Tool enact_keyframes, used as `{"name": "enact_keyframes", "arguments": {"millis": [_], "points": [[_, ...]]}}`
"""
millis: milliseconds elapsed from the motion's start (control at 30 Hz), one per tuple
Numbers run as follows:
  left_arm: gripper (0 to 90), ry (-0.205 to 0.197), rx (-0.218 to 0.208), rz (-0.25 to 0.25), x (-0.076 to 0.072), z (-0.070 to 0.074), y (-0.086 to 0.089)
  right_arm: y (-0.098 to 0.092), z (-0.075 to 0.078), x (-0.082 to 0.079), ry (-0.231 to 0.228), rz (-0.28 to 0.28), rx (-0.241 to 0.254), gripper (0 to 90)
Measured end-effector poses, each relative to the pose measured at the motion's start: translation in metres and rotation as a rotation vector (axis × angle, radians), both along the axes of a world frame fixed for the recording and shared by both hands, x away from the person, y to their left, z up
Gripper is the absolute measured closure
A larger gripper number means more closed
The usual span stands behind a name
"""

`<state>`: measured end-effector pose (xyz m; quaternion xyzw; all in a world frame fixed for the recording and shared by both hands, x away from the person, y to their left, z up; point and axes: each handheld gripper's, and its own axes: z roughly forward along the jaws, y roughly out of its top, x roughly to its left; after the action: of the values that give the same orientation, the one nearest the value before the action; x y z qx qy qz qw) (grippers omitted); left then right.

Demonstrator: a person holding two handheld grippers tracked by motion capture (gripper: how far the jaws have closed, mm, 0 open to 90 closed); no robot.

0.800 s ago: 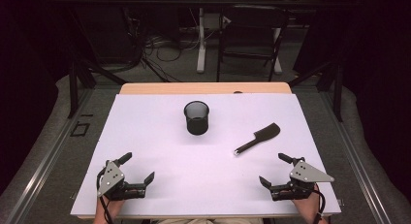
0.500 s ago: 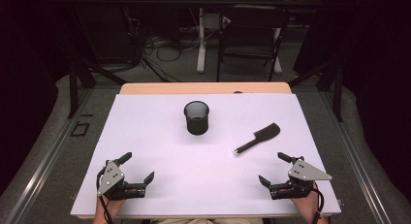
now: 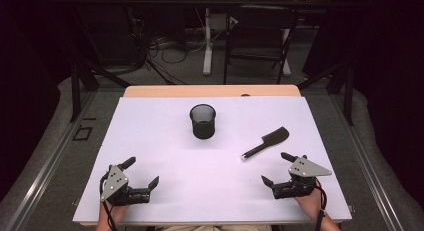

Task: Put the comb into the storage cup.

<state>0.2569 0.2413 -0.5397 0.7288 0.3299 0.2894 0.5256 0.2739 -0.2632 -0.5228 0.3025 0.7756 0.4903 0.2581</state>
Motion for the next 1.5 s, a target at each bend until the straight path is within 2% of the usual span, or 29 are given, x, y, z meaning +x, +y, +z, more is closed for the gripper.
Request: {"name": "enact_keyframes", "arguments": {"millis": [167,533,1133,1500], "points": [[0.0,0.000,-0.002,0.000,0.000,0.000,0.000,0.005,0.001,0.007,0.005,0.001,-0.008,0.0],[0.0,-0.002,0.000,0.000,0.001,0.000,0.000,0.016,0.002,0.028,0.047,0.002,-0.019,0.0],[0.0,0.000,0.003,-0.003,0.002,0.000,0.000,0.033,0.009,0.061,0.033,-0.019,-0.005,0.0],[0.0,0.002,0.002,-0.002,0.002,0.000,0.000,0.043,0.008,0.075,0.049,-0.014,-0.015,0.0]]}}
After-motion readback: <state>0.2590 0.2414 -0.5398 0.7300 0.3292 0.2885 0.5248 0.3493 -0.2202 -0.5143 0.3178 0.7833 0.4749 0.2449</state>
